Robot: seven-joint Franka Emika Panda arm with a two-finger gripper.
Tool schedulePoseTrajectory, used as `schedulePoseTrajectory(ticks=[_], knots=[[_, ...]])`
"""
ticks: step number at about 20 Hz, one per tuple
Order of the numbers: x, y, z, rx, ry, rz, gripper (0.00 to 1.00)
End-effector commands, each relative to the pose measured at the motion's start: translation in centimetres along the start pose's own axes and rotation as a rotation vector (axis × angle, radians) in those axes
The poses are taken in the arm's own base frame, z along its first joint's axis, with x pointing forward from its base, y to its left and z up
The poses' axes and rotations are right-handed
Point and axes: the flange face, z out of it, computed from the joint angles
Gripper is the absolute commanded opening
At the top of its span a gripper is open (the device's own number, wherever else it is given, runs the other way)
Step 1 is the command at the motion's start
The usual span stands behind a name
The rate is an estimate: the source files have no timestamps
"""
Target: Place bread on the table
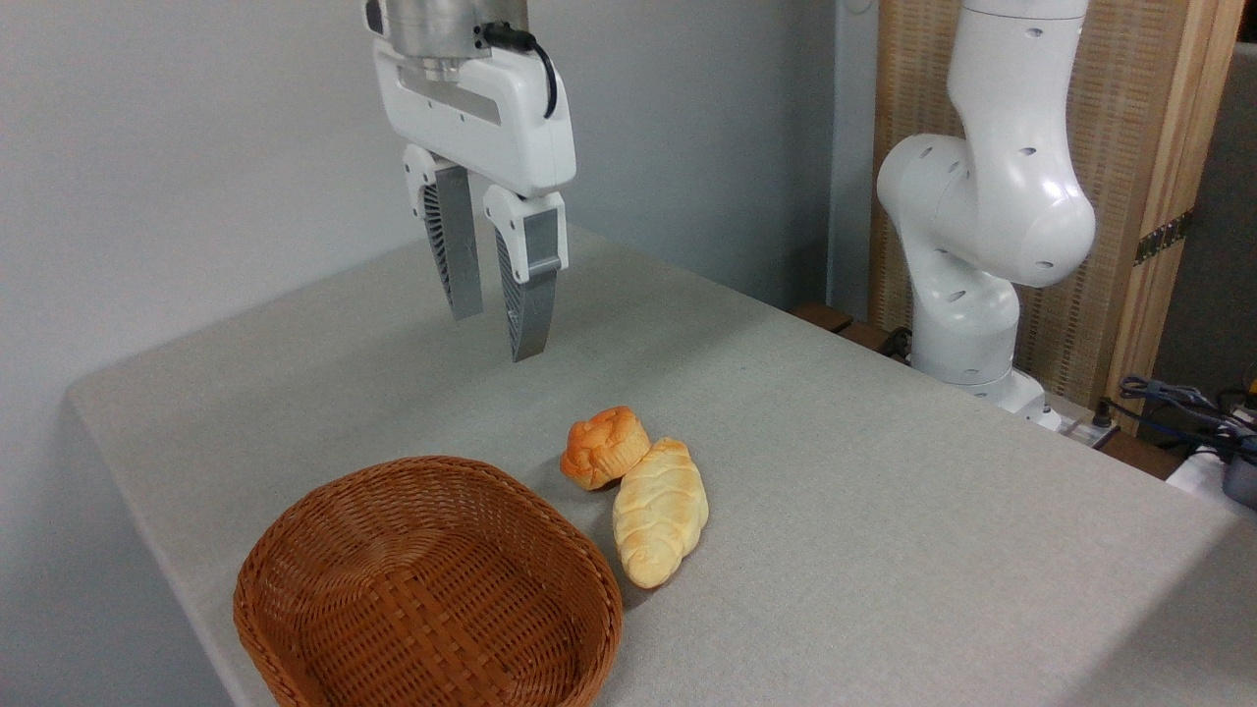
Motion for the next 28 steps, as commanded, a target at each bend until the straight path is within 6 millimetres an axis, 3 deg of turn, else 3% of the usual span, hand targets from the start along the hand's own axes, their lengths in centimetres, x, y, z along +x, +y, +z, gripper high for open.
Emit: schedulePoseTrajectory(ticks=[1,5,7,12,14,28], knots=[[1.4,-1.3,-0.8,-0.07,-0.032,-0.048,1.0],[1.5,-1.3,-0.9,-0.086,-0.042,-0.077,1.0],[0.7,-2.2,-1.0,-0.085,-0.041,-0.099,1.0],[1.9,-0.3,-0.5,-0.089,-0.057,-0.059,1.0],[1.2,-1.2,-0.7,-0.087,-0.052,-0.074,1.0],[0.5,-1.8,-0.7,-0.085,-0.063,-0.078,1.0]])
